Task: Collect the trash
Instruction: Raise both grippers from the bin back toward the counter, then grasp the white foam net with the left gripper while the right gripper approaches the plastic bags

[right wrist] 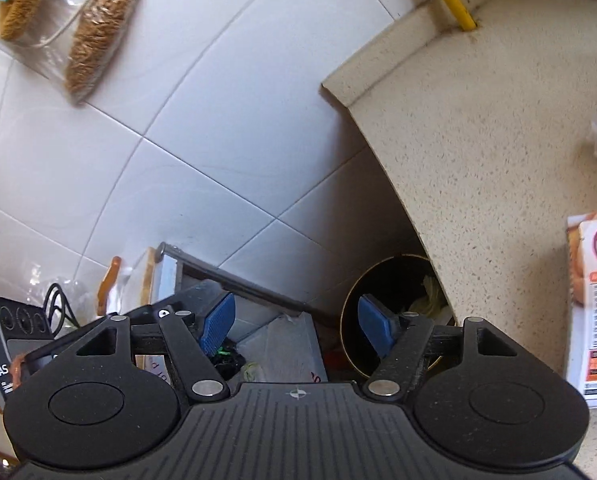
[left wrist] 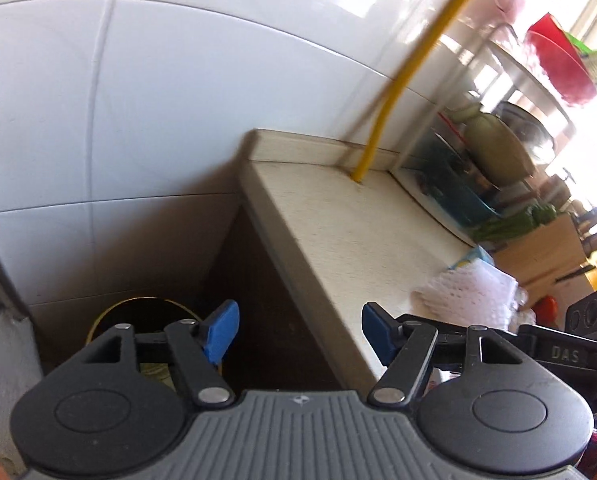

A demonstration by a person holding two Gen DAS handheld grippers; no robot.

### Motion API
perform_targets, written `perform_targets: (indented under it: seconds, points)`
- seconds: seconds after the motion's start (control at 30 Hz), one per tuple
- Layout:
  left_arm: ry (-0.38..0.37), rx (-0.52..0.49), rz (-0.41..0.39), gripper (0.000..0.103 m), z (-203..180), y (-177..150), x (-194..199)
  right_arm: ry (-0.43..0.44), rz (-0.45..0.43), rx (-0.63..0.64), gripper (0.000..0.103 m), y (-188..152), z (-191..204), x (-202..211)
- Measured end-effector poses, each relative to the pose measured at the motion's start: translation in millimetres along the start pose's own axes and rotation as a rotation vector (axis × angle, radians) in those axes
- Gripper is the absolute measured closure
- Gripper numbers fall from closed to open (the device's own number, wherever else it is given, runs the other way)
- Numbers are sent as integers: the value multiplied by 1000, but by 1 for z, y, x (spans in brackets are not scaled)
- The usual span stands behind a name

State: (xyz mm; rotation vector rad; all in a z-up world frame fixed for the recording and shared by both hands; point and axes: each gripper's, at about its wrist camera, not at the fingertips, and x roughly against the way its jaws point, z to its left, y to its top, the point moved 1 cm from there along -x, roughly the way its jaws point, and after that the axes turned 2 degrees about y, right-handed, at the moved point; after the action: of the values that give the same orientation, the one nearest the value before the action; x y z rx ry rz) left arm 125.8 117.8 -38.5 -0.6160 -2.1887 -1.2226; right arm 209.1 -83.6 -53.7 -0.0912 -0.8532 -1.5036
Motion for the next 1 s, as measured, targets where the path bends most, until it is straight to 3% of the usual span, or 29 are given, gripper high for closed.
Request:
perform_targets:
  seconds: [0.1,0.23,0.47,0.57,0.7,0.77,0.9,1.0]
  points:
    - [-59,-73,3,36,-28,2,-5,-10,-69,9,22,-2,-4,31]
    - [-150,-191,13,32,-73,4,-16,-62,-236,6,19,-4,-18,94]
    - [-258,-385,74,30,-145,-5,-44,-258,-501,-26,14,-29,-58,189]
    - [-308,-497,102,30,-174,-11,-56,-322,-556,-73,13,-38,-77,209]
    - [-334,-661,63,26,-202,-14,-65,-379,-597,-146,12,-45,-95,221]
    - [-364,-707,45,14,-208,-13,-75,-400,-617,-170,12,-46,-99,225]
    - [-399,-771,56,10,-217,-7,-106,-436,-658,-167,11,-46,-92,227]
    - [-382,-792,89,10,-220,-3,-137,-473,-670,-187,10,-48,-94,230]
